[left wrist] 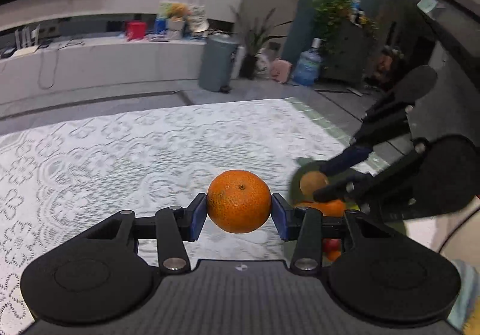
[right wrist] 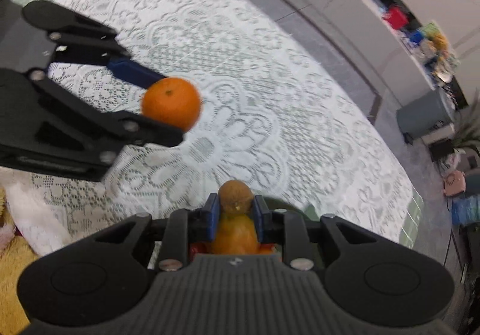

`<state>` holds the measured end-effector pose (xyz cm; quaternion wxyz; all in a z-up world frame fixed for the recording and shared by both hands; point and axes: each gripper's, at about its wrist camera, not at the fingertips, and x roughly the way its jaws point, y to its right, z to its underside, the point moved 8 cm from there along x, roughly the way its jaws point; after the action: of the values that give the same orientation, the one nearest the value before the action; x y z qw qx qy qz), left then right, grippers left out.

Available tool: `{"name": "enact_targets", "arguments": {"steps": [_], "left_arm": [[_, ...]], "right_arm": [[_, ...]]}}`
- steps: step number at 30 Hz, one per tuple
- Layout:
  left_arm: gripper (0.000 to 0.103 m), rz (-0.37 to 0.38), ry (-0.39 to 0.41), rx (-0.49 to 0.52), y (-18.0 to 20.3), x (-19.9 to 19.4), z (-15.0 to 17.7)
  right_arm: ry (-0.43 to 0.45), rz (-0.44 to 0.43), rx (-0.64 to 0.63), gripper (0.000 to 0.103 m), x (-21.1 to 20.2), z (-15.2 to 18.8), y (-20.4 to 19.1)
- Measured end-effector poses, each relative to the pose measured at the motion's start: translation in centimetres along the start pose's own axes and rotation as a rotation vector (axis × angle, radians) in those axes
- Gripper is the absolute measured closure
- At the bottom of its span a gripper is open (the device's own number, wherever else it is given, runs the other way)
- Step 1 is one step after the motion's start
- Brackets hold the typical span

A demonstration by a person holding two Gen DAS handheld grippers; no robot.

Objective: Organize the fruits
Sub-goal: 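Carry the orange and kiwi over the green bowl with both tools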

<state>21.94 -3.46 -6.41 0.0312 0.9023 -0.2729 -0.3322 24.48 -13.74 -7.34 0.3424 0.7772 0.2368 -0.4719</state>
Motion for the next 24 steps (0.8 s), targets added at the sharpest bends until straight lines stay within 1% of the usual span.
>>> {"name": "enact_targets", "arguments": {"steps": [4, 8, 10, 14, 16, 19, 24], "left_arm": [[0.051, 0.037, -0.009, 0.037, 3.3, -0.7, 0.1], [0.051, 0.081, -0.042, 0.101, 7.1, -0.1, 0.6], [0.051, 0.091, -0.072, 0.124, 8.8, 1.0, 1.0], [0.051, 0.126, -0.143, 0.125, 10.7, 3.2, 1.8], [0.051, 0.123, -0.184, 0.145, 11.1, 4.2, 2.1], [0.051, 0.095, -0.238, 0.176, 11.3, 5.4, 2.7], [0.051, 0.049, -0.318, 0.155, 10.7, 7.0, 3.5]], "right_arm": [[0.045, 0.018, 0.08, 0.083, -1.6, 3.3, 1.7], [0.056, 0.011, 0.162, 0.083, -1.5, 6.6, 2.7], [0.06, -0.011, 0.199, 0.083, -1.2, 8.1, 3.0], [0.092, -0.073, 0.243, 0.083, -0.8, 10.5, 2.8], [0.101, -0.091, 0.248, 0.083, -0.4, 11.4, 2.5], [0.119, -0.119, 0.254, 0.083, 0.6, 12.4, 2.1], [0.14, -0.146, 0.239, 0.083, 2.3, 13.3, 1.7]]}}
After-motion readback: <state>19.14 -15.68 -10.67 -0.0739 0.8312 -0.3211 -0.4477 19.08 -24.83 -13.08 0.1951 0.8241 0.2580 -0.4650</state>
